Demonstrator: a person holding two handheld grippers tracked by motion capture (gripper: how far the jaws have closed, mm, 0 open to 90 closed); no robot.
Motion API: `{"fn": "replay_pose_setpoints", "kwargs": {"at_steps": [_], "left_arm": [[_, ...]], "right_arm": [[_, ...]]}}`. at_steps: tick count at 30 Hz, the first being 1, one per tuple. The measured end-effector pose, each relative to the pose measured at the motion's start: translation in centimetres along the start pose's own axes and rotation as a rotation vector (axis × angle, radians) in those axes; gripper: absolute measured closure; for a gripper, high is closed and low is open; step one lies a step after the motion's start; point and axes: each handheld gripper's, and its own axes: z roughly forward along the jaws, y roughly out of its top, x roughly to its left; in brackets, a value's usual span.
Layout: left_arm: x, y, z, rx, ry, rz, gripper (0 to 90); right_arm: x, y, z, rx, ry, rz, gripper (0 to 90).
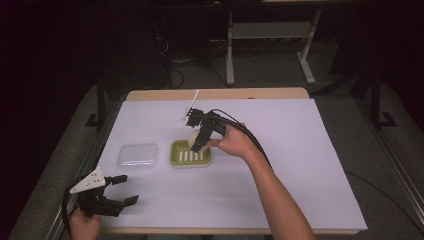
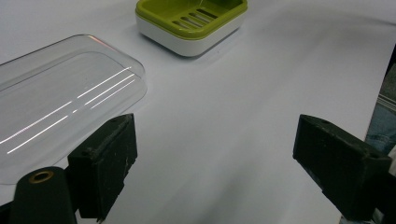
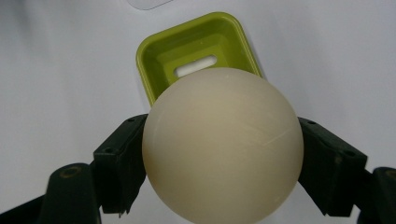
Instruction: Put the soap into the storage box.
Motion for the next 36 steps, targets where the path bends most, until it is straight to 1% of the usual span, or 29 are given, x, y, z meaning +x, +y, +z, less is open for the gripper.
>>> {"fn": "replay_pose_setpoints", "kwargs": {"at_steps": [15, 16, 19, 21, 24, 27, 30, 36], "left_arm": [[0.0, 0.0, 0.0, -0.001, 0.000, 0.001, 12.9], [0.0, 0.0, 0.0, 0.003, 0.000, 0.005, 12.9], [0.0, 0.0, 0.0, -0.011, -0.001, -0.006, 12.9], [0.0, 0.0, 0.0, -0.009, -0.002, -0.005, 12.9], [-0.1, 0.0, 0.1, -0.019, -0.002, -0.015, 12.9], [0.0, 0.0, 0.0, -0.005, -0.001, 0.000, 12.9], [0.0, 0.0, 0.0, -0.004, -0.002, 0.000, 12.9], [0.0, 0.0, 0.0, -0.008, -0.003, -0.003, 12.9]], "right_arm": [[0.2, 1.0, 1.2, -0.013, 0.008, 0.003, 23.2], [0.2, 1.1, 1.3, -0.011, 0.009, 0.006, 23.2], [0.3, 1.2, 1.7, -0.011, 0.008, -0.002, 23.2], [0.3, 1.3, 1.8, -0.005, 0.005, -0.003, 23.2], [0.3, 1.3, 2.0, -0.002, 0.003, -0.002, 23.2], [0.2, 1.3, 2.1, 0.001, 0.005, 0.007, 23.2], [0.2, 1.4, 2.3, -0.002, 0.008, 0.004, 23.2], [0.3, 1.6, 2.8, 0.009, 0.006, 0.007, 23.2]]}}
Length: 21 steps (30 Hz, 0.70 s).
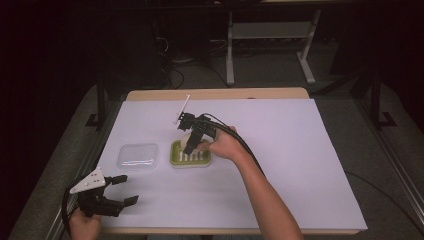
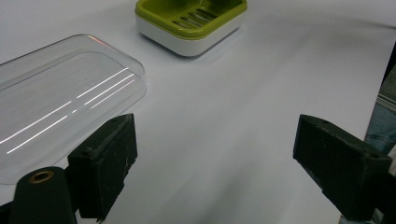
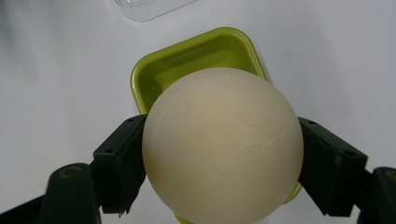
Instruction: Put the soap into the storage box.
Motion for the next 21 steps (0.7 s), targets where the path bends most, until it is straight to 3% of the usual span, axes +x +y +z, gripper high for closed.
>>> {"fn": "replay_pose_setpoints", "kwargs": {"at_steps": [21], "left_arm": [[0.0, 0.0, 0.0, 0.010, -0.002, 0.003, 12.9]], "right_arm": [[0.2, 0.3, 1.4, 0.030, -0.009, -0.005, 23.1]]}}
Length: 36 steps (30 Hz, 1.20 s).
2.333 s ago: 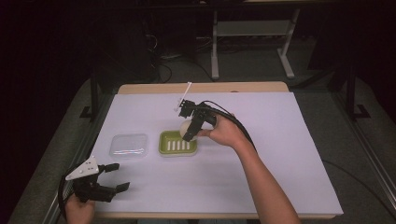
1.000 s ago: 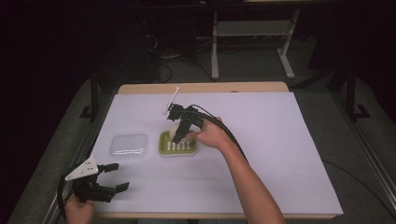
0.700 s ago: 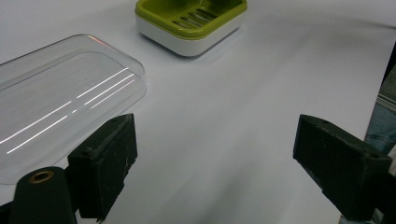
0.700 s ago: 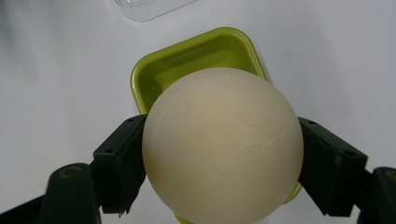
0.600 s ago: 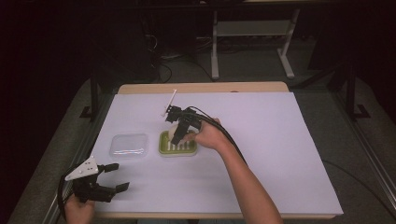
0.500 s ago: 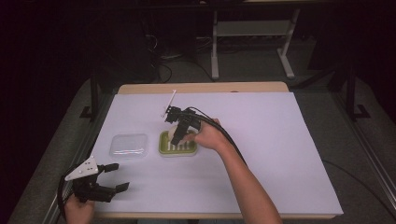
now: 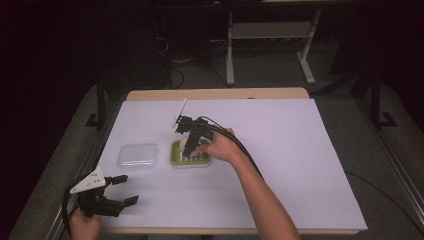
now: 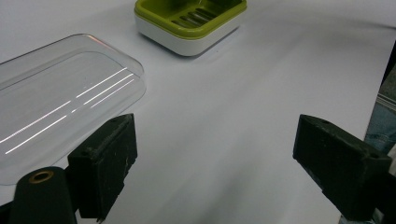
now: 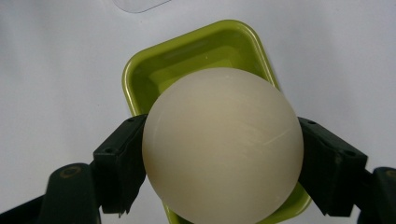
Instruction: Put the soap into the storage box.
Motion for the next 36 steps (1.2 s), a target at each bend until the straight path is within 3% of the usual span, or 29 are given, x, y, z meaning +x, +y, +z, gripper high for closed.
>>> {"fn": "replay_pose_setpoints", "kwargs": {"at_steps": [36], "left_arm": [[0.1, 0.0, 0.0, -0.002, -0.002, 0.001, 12.9]], "right_arm": [[0.3, 0.4, 1.9, 0.049, -0.016, -0.011, 23.1]]}}
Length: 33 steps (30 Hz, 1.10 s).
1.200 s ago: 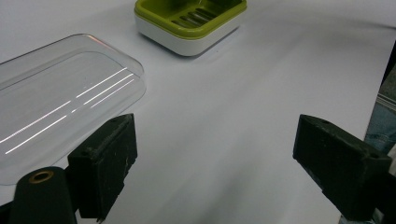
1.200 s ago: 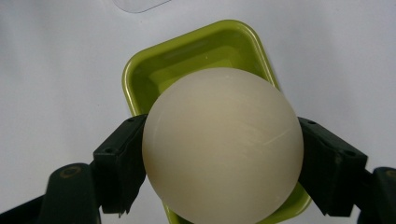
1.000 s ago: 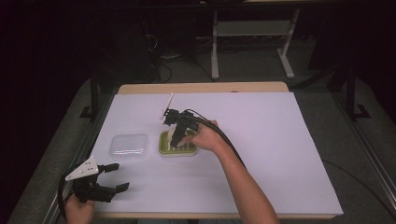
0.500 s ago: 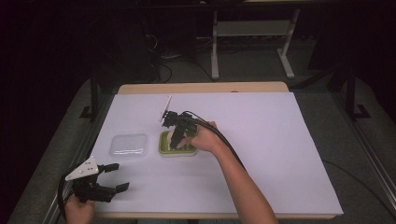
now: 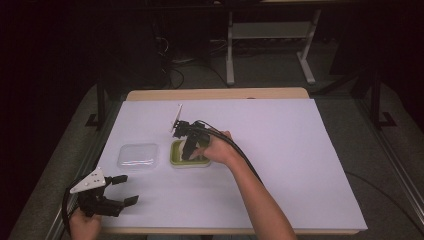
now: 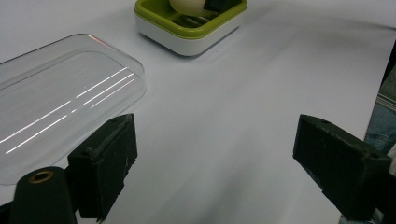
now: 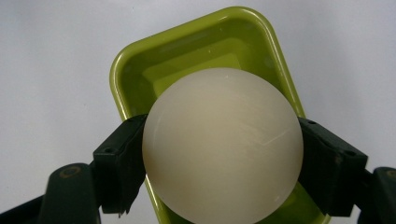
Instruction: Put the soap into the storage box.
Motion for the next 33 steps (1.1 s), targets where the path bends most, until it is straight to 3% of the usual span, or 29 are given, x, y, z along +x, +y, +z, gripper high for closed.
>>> {"fn": "replay_pose_setpoints", "kwargs": {"at_steps": [33], "left_arm": [[0.04, 0.00, -0.03, -0.002, 0.001, 0.002, 12.9]], "right_arm": [[-0.01, 0.04, 0.37, 0.017, -0.011, 0.005, 22.9]]}}
